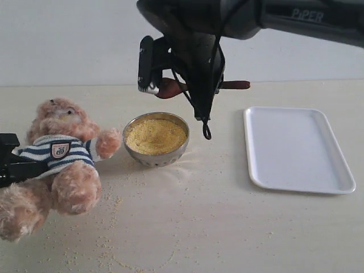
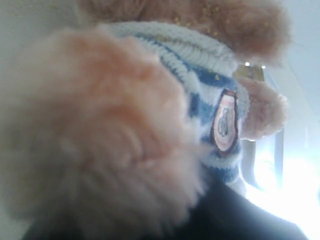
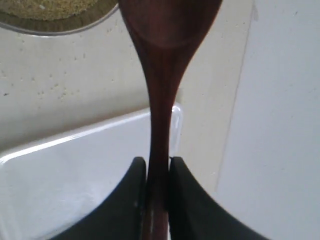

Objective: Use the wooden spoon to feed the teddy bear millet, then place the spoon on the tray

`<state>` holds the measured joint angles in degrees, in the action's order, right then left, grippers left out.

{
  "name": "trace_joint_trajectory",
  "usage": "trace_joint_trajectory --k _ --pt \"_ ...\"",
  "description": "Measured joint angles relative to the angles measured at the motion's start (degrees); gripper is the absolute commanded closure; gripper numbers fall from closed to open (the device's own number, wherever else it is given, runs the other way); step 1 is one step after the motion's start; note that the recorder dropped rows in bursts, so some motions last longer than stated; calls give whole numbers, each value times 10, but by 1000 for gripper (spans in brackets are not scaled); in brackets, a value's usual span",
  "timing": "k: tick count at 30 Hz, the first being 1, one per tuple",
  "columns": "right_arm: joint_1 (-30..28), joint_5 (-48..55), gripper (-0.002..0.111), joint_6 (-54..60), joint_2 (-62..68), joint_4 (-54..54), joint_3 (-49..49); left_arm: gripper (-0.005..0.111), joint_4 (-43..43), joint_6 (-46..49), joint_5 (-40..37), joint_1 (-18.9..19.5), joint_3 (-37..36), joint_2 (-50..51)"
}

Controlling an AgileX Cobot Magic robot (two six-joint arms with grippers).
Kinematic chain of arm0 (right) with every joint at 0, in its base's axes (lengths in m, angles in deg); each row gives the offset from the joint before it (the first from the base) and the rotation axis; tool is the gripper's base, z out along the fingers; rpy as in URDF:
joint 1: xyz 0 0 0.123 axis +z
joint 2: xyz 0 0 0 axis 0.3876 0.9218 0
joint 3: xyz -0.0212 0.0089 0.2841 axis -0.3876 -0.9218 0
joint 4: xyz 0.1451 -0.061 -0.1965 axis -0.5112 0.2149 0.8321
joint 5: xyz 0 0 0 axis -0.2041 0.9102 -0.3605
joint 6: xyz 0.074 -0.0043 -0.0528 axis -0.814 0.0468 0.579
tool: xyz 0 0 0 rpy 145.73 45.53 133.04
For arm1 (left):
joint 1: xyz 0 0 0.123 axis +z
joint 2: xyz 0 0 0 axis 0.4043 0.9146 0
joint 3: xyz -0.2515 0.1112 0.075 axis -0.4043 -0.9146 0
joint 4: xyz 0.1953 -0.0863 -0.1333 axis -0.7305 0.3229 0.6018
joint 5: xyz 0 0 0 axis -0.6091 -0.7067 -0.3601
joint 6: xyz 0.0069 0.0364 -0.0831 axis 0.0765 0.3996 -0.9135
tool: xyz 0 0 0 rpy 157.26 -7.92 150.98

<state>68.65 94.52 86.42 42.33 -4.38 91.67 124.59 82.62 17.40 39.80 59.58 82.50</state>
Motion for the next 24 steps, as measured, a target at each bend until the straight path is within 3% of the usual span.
trace_joint_trajectory --k 7,24 --pt "50 -63 109 22 50 109 0 102 11 0 16 0 0 1" --pt "62 -55 109 2 99 117 0 102 11 -10 -51 0 0 1"
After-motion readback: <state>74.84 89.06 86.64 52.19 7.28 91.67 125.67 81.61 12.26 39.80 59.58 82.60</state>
